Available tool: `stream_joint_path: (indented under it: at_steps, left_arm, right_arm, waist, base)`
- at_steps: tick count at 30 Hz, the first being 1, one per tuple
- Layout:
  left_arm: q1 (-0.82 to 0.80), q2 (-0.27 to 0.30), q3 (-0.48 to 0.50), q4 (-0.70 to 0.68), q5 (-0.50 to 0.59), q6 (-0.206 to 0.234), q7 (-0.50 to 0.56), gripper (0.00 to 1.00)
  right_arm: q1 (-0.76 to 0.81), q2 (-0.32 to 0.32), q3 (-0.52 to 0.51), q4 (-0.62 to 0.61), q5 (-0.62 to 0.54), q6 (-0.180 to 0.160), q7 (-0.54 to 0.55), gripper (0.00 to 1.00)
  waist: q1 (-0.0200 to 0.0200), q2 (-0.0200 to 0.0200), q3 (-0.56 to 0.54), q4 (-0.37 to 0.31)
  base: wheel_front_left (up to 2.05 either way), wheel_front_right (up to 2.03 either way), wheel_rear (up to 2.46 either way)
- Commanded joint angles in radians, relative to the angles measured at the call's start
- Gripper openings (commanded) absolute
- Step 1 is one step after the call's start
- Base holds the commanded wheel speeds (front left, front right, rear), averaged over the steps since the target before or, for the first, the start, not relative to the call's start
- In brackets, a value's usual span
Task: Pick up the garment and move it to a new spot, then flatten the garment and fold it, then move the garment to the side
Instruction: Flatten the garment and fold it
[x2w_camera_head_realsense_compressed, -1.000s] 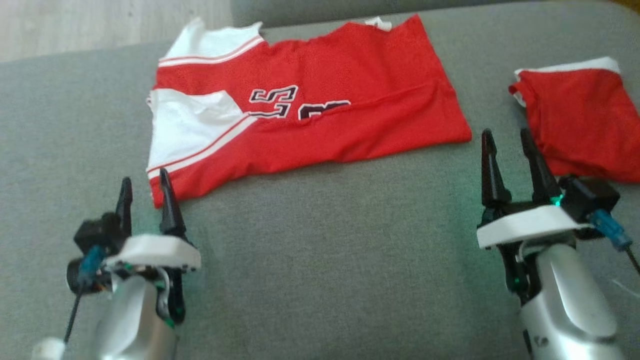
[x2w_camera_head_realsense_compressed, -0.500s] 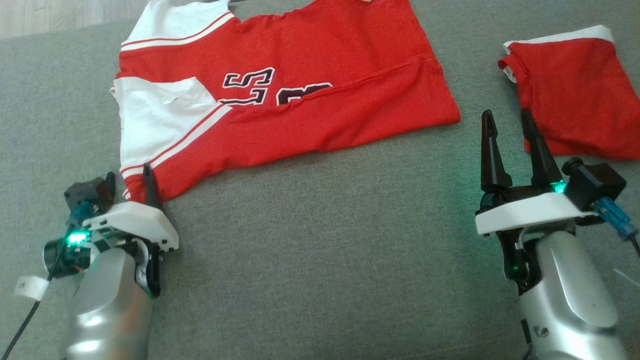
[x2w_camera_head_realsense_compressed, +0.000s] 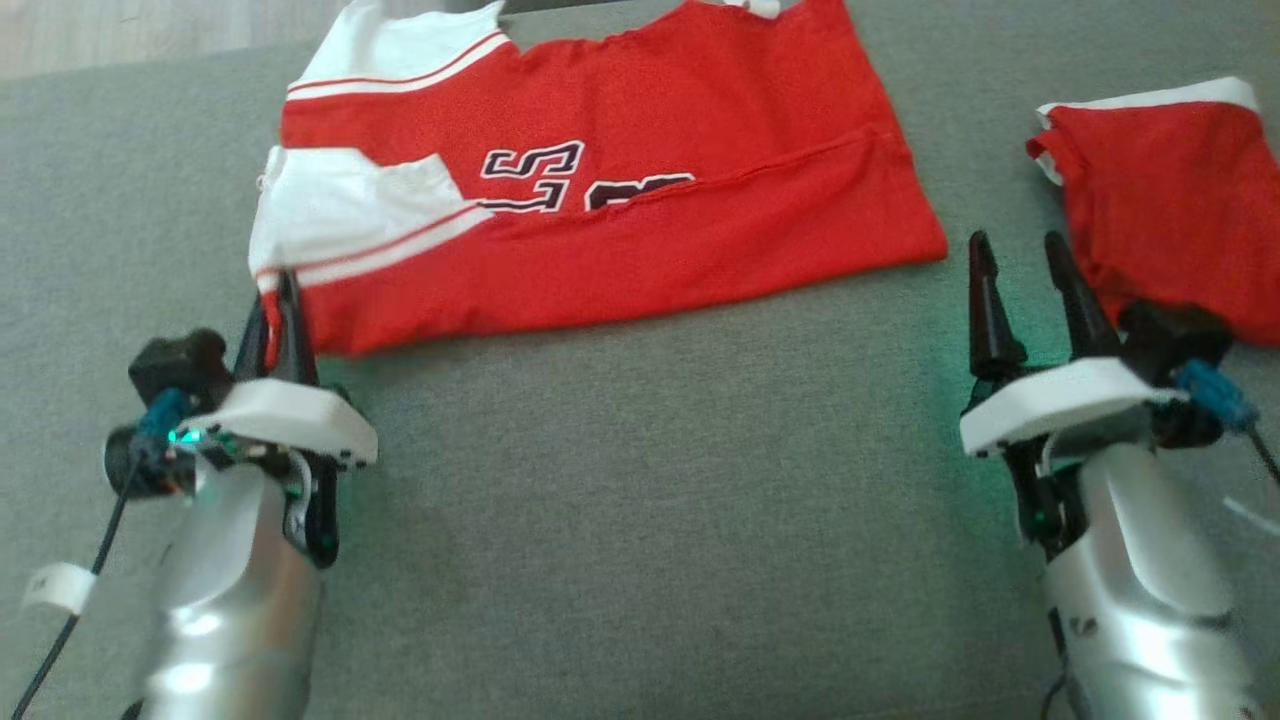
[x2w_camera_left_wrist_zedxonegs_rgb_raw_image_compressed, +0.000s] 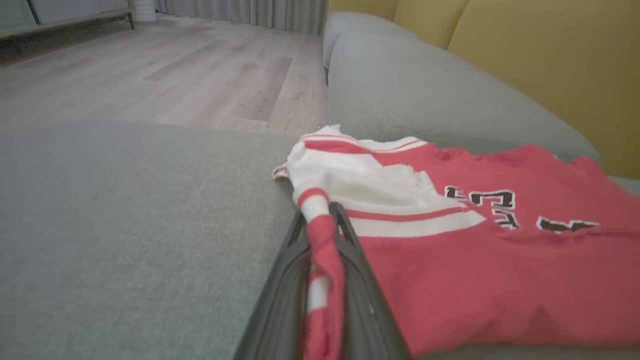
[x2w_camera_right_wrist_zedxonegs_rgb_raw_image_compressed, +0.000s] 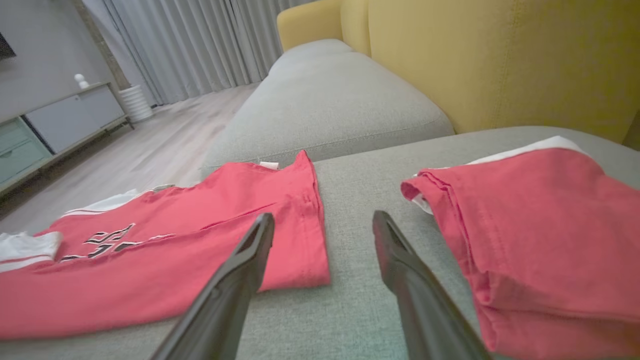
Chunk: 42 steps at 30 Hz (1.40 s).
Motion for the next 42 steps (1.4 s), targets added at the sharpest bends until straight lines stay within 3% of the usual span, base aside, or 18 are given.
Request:
stream_joint_path:
  at_steps: [1, 10, 21, 22, 23, 35, 42]
  left_arm:
    - [-0.027, 0.025, 0.023, -0.07, 0.007, -0.004, -0.018, 0.0]
    - [0.015, 0.003, -0.011, -0.258, 0.044, -0.021, -0.024, 0.0]
    - [0.032, -0.008, -0.053, -0.298, 0.068, -0.027, -0.024, 0.0]
    - [0.033, -0.008, -0.054, -0.297, 0.068, -0.027, -0.024, 0.0]
    - [0.035, -0.008, -0.054, -0.294, 0.068, -0.026, -0.024, 0.0]
    - [0.083, 0.014, -0.037, -0.255, 0.058, -0.013, -0.024, 0.0]
    - [0.153, 0.019, -0.034, -0.24, 0.048, -0.01, -0.024, 0.0]
  right_arm:
    - [-0.052, 0.006, 0.002, 0.0, -0.016, -0.001, 0.021, 1.0]
    - [-0.197, 0.006, -0.039, 0.218, -0.001, -0.001, 0.148, 1.0]
    - [-0.362, 0.006, -0.085, 0.521, -0.052, -0.001, 0.207, 1.0]
    - [-0.372, 0.006, -0.083, 0.542, -0.052, -0.001, 0.204, 0.8]
    - [-0.38, 0.006, -0.08, 0.56, -0.054, -0.001, 0.197, 0.0]
    - [-0.394, 0.006, -0.017, 0.653, -0.074, -0.001, 0.033, 0.0]
    - [-0.334, 0.006, -0.002, 0.669, -0.079, -0.001, -0.004, 0.0]
  waist:
    - [0.0, 0.0, 0.005, 0.013]
    - [0.0, 0.0, 0.029, 0.061]
    - [0.0, 0.0, 0.056, 0.11]
    - [0.0, 0.0, 0.056, 0.112]
    - [0.0, 0.0, 0.055, 0.113]
    - [0.0, 0.0, -0.02, 0.07]
    - [0.0, 0.0, -0.106, 0.043]
  base:
    - [0.0, 0.0, 0.0]
    - [0.0, 0.0, 0.0]
    - [0.0, 0.0, 0.0]
    - [0.0, 0.0, 0.0]
    - [0.0, 0.0, 0.0]
    - [0.0, 0.0, 0.0]
    - [0.0, 0.0, 0.0]
